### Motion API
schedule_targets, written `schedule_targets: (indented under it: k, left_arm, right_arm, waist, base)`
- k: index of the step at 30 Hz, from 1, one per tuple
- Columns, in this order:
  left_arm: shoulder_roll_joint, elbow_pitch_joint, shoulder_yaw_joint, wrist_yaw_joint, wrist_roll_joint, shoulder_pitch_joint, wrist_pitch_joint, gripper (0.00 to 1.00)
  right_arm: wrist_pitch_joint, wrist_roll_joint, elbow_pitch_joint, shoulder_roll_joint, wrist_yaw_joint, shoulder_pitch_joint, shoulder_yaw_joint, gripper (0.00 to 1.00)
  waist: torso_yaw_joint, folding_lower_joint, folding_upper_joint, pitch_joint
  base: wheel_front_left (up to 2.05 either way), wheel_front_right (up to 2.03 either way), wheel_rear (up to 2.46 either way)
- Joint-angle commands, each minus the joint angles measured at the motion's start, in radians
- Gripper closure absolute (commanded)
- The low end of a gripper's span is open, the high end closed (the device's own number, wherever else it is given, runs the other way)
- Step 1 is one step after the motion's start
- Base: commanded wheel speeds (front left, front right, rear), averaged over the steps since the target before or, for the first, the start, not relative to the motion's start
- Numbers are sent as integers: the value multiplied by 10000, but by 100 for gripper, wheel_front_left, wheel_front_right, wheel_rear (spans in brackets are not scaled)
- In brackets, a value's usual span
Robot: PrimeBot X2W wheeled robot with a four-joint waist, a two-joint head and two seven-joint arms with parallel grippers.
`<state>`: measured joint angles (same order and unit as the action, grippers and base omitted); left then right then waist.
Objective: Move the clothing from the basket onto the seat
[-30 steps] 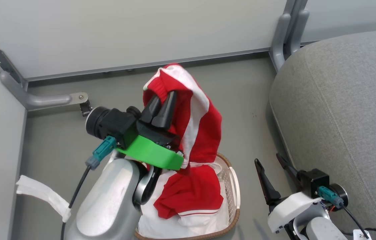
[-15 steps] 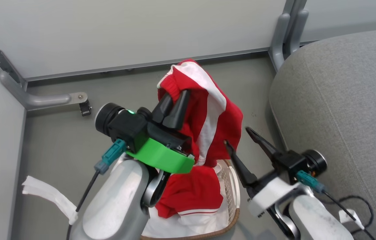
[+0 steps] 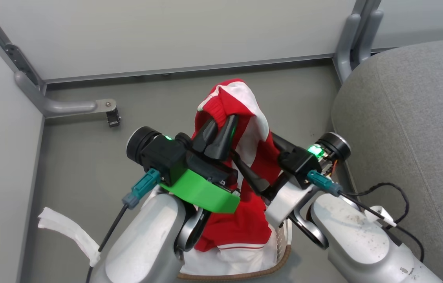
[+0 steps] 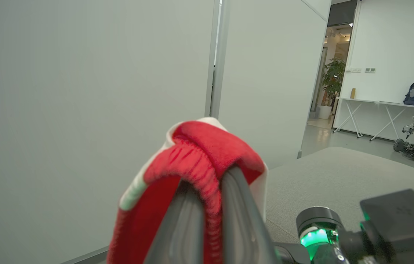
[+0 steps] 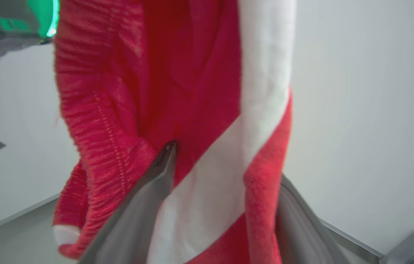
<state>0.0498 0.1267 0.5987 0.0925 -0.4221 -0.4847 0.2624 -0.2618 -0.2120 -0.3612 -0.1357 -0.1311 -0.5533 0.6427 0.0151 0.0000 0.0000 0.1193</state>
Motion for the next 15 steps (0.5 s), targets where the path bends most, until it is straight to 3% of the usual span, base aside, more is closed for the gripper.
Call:
schedule_targets:
  k: [1,2,9,11,12,13,15]
  left_arm:
    - [23,-49,48,-45,-76,-96,39,100]
    - [21,-35,73,-53,-97,-80,38,100]
    - [21,176,21,-146,108,-45,36,100]
    - [26,289,-26,-145,194,30,36,50]
    - [21,364,-30,-129,258,49,24,10]
    - [21,369,-78,-140,317,28,25,0]
    - [23,513,-143,-153,441,16,24,0]
  right_arm:
    - [-45,-135,-256,73,10,-134,122,61]
    - [-45,-212,-374,112,8,-181,210,100]
    - [-47,-477,-242,308,8,-3,-433,100]
    - [-46,-491,-153,266,10,168,-740,100]
    - [-47,-543,-66,259,8,226,-976,100]
    - [-46,-563,26,263,8,240,-1177,100]
    - [-47,-632,231,263,8,398,-1601,100]
  waist:
    - [103,0,0,22]
    - [138,0,0,15]
    - [30,0,0,158]
    - [-140,0,0,210]
    - [-248,0,0,249]
    - [-351,0,0,293]
    - [-641,0,0,380]
  base:
    - [0,0,0]
    - [0,0,0]
    - [0,0,0]
    - [0,0,0]
    - [0,0,0]
    - [0,0,0]
    - [0,0,0]
